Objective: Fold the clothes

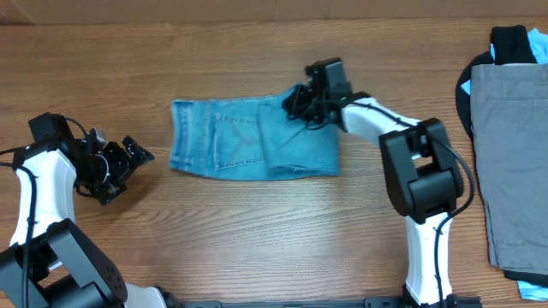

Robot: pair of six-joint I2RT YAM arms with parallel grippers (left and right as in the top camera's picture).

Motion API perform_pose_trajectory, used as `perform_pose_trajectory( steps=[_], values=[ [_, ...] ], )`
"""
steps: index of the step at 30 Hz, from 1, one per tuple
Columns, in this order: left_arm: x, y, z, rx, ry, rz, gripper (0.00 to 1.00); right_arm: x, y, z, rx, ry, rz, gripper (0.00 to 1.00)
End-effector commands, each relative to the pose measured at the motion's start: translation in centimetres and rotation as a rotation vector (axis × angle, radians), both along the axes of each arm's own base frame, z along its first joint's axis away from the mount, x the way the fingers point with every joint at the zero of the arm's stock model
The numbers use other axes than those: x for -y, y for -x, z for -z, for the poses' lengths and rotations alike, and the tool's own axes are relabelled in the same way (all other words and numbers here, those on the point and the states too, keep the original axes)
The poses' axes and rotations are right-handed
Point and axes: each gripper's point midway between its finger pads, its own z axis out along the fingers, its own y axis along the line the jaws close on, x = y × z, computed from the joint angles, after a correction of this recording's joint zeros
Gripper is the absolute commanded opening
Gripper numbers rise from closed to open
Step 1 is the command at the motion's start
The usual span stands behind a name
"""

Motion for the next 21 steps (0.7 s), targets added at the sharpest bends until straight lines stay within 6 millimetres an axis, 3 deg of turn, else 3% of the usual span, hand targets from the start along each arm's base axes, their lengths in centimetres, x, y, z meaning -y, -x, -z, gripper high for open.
perform_pose_trajectory(
  steps=[1, 3, 7, 10, 12, 16, 21],
  values=[
    [0.4, 0.1, 0.2, -0.001, 0.002, 0.032, 1.0, 5.2, -2.4, -3.3, 0.065, 0.066, 0.11, 0.11],
    [0.4, 0.1, 0.2, -0.001, 0.002, 0.032, 1.0, 5.9, -2.3, -6.2, 0.092, 0.058, 0.123, 0.11],
    [0.4, 0.1, 0.2, -0.004, 0.004, 0.032, 1.0, 6.7, 0.2, -12.3, 0.123, 0.083, 0.091, 0.27],
    [0.4, 0.2, 0.2, -0.006, 0.005, 0.032, 1.0, 6.8, 2.8, -13.7, 0.061, 0.097, 0.076, 0.31],
    [0.4, 0.1, 0.2, -0.004, 0.004, 0.031, 1.0, 6.3, 5.2, -12.9, -0.013, 0.13, 0.031, 0.3],
    [0.4, 0.1, 0.2, -0.004, 0.005, 0.031, 1.0, 4.3, 8.9, -9.4, -0.122, 0.137, -0.086, 0.16],
    [0.5, 0.1, 0.2, -0.001, 0.012, 0.032, 1.0, 0.8, 12.9, -4.8, -0.216, 0.058, -0.216, 0.15]
  ],
)
